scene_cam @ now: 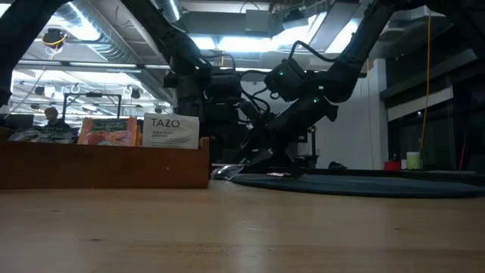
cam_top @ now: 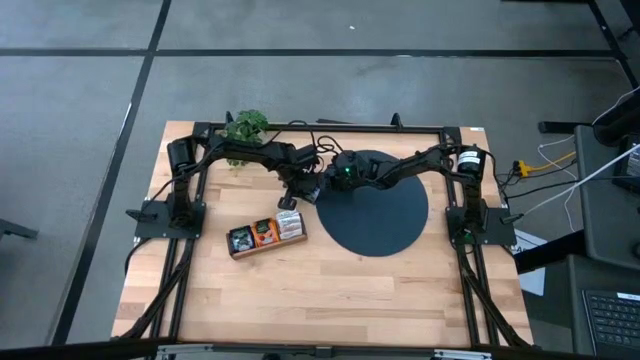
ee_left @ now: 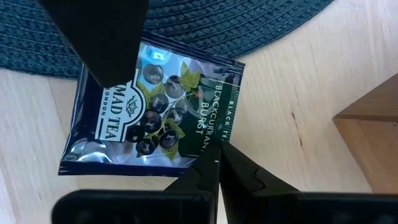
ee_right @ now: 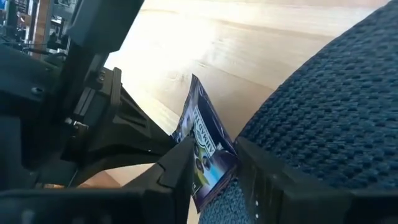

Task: Pick & Place Tea
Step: Put the purple tea bag into the left section of the wooden organizer

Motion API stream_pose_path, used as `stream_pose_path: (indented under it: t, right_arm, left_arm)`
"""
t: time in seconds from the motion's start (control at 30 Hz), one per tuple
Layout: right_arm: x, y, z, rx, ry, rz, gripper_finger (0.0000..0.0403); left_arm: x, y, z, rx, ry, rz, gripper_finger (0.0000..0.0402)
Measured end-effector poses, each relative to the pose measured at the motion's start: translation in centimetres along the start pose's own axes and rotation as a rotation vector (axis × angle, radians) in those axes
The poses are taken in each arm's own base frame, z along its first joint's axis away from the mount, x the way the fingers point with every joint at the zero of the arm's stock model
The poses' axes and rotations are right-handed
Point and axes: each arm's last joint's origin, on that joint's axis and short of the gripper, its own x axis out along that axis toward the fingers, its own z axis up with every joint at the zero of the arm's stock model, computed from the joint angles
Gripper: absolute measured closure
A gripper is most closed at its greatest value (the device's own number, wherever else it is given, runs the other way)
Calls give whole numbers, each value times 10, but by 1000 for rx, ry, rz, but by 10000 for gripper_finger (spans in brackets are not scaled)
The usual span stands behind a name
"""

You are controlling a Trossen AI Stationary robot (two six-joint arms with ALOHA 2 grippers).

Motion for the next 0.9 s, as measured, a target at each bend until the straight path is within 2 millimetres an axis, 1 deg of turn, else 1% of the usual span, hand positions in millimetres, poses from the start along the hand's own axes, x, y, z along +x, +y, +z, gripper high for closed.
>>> stream_pose_path:
  t: [0.07, 0.13, 0.27, 0.3, 0.47, 0.6, 0.7, 0.8, 0.9]
  right_arm:
    - [0, 0, 0, -5, 4, 3, 293]
    - [0, 0, -1, -14, 19, 13, 314]
    - [0, 1, -1, -54, 46, 29, 380]
    - [0, 1, -2, -58, 48, 33, 391]
    - [0, 1, -1, -62, 52, 40, 396]
    - [0, 2, -1, -81, 50, 63, 398]
    - [0, 4, 1, -91, 39, 88, 399]
    - [0, 5, 3, -93, 24, 106, 399]
    - [-1, 5, 8, -92, 20, 131, 400]
  left_arm:
    - [-1, 0, 0, -15, -3, 2, 399]
    - [-4, 0, 0, -31, -8, 6, 399]
    - [-13, 1, -2, -91, -17, 16, 399]
    - [-16, 1, -3, -104, -17, 21, 399]
    - [-38, 0, -3, -156, -52, 53, 399]
    - [-51, -3, -3, -183, -67, 72, 399]
    - [-66, -7, -4, -246, -76, 80, 400]
    - [-89, -14, -6, -318, -133, 64, 399]
    - [-121, -22, -8, -372, -237, 57, 399]
